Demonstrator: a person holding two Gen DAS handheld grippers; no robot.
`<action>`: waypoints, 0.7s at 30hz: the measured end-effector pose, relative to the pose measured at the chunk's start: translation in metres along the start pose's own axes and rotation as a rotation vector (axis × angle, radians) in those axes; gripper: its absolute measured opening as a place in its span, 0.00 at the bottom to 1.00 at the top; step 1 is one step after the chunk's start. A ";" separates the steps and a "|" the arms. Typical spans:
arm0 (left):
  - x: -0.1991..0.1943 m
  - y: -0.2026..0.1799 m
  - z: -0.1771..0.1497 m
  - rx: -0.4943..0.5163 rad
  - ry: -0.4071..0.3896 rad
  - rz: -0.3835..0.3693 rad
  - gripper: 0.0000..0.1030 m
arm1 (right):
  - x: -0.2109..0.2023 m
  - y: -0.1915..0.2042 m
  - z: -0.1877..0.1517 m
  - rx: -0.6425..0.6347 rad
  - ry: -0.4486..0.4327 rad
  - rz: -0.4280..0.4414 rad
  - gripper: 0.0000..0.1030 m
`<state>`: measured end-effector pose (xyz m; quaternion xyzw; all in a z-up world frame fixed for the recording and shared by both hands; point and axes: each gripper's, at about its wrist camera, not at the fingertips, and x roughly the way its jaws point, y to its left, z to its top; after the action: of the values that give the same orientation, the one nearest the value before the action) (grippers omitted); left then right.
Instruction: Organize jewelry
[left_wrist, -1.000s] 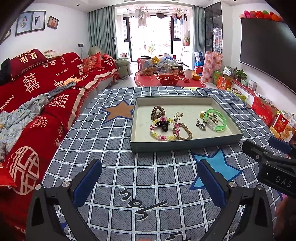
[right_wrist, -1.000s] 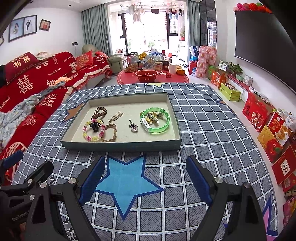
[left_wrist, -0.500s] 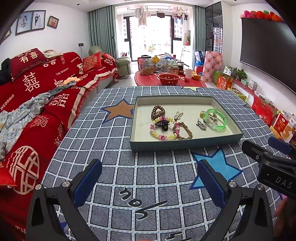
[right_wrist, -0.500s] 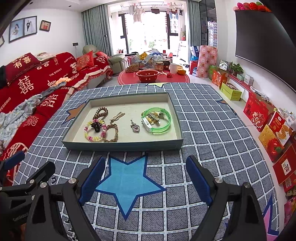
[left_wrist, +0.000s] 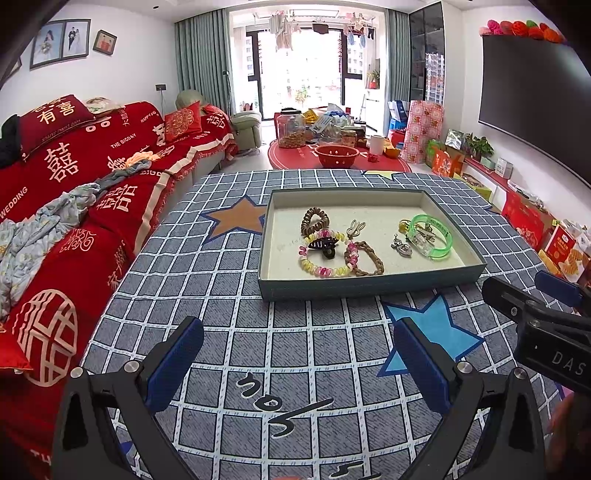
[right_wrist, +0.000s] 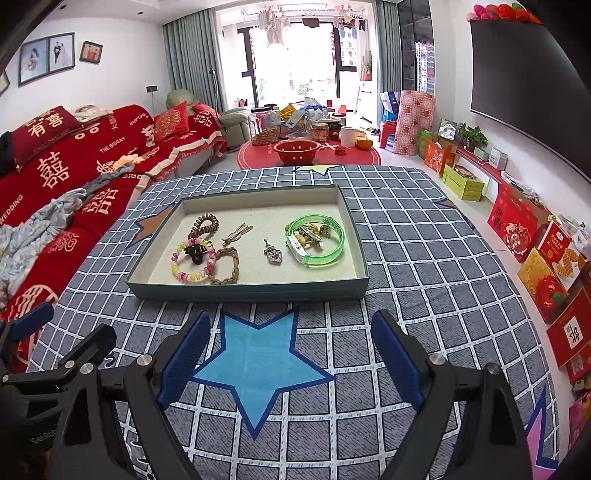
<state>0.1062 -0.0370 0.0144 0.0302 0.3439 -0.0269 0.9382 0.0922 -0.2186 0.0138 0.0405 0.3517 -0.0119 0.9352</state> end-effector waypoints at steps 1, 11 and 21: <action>0.000 0.000 0.000 0.000 0.000 0.000 1.00 | 0.001 -0.001 0.000 0.000 0.000 -0.002 0.88; 0.000 0.000 0.000 0.001 0.003 -0.002 1.00 | 0.000 0.002 0.000 0.001 0.000 -0.002 0.88; -0.001 0.000 -0.001 0.000 0.004 -0.001 1.00 | 0.001 0.000 0.000 0.001 0.000 -0.001 0.88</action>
<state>0.1045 -0.0368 0.0140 0.0299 0.3458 -0.0271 0.9374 0.0931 -0.2182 0.0136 0.0409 0.3517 -0.0124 0.9352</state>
